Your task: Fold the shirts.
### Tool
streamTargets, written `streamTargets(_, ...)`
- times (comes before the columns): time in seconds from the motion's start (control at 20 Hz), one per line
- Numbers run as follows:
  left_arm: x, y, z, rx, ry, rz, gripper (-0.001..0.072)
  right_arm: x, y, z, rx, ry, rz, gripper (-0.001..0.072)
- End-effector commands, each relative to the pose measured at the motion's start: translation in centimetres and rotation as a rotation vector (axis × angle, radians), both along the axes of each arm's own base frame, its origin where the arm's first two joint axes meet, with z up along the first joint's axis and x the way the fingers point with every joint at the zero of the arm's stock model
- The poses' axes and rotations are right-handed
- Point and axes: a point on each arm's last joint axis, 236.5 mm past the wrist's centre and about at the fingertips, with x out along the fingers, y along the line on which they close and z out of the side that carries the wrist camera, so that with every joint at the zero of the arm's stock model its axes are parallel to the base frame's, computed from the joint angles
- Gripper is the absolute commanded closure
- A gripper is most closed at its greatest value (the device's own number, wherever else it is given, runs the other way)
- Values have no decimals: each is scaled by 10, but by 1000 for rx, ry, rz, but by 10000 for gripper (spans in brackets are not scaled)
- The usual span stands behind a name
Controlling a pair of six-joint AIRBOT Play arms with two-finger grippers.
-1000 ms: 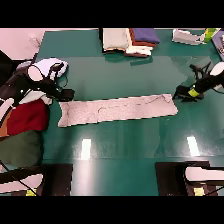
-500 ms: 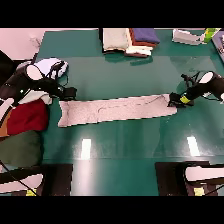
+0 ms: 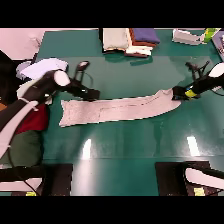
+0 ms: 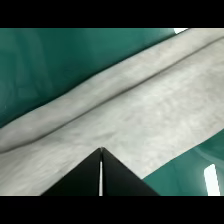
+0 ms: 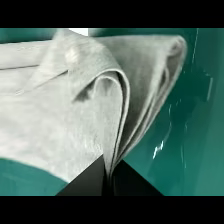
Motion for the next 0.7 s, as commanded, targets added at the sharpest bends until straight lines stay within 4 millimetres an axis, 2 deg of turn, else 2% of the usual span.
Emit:
streamTargets(0.0, -8, -65, -21, -13, 0, -96, 684, -9, 29, 75, 6, -122, 62, 702)
streamTargets(0.1, -14, -93, -39, -10, 24, -141, 683, -9, 53, 115, 13, -208, 110, 702)
streamTargets(0.2, -19, -116, -52, -21, 44, -167, 684, -13, 78, 141, 31, -251, 166, 702)
streamTargets(0.3, -21, -128, -60, -26, 60, -180, 683, -15, 114, 163, 89, -295, 240, 703)
streamTargets(0.5, -31, -123, -79, 11, 117, -199, 683, -13, 160, 192, 125, -352, 327, 702)
streamTargets(0.65, -27, -118, -75, 17, 115, -195, 683, -15, 188, 196, 141, -352, 391, 702)
